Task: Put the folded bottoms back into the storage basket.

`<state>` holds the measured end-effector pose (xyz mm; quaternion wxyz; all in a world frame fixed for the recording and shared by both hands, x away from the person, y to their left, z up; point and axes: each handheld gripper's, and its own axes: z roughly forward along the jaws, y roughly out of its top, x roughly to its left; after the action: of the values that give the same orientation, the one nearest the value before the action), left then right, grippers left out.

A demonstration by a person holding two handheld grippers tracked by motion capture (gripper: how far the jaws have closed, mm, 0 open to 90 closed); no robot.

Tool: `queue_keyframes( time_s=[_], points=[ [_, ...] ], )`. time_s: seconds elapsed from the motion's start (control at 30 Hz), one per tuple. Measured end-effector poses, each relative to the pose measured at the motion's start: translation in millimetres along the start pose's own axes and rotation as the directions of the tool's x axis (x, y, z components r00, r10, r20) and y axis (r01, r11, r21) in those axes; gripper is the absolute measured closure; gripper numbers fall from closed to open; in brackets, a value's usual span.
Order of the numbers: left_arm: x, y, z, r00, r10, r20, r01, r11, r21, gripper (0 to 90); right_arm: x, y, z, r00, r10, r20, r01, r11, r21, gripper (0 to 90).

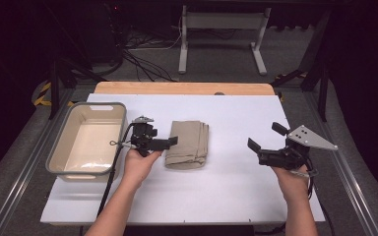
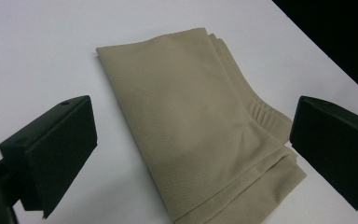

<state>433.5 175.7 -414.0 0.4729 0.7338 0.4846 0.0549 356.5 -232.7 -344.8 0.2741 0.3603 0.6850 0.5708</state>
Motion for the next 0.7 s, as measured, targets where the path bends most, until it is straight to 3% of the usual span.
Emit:
queue_keyframes(
  time_s=[0.7],
  points=[
    [3.5,-2.6,28.8,0.9989,-0.046,-0.012,0.047,0.9954,0.084,2.0,0.2,0.6,-0.4,1.0000,0.000,-0.003,0.000,1.000,-0.001,0.1]
  ],
)
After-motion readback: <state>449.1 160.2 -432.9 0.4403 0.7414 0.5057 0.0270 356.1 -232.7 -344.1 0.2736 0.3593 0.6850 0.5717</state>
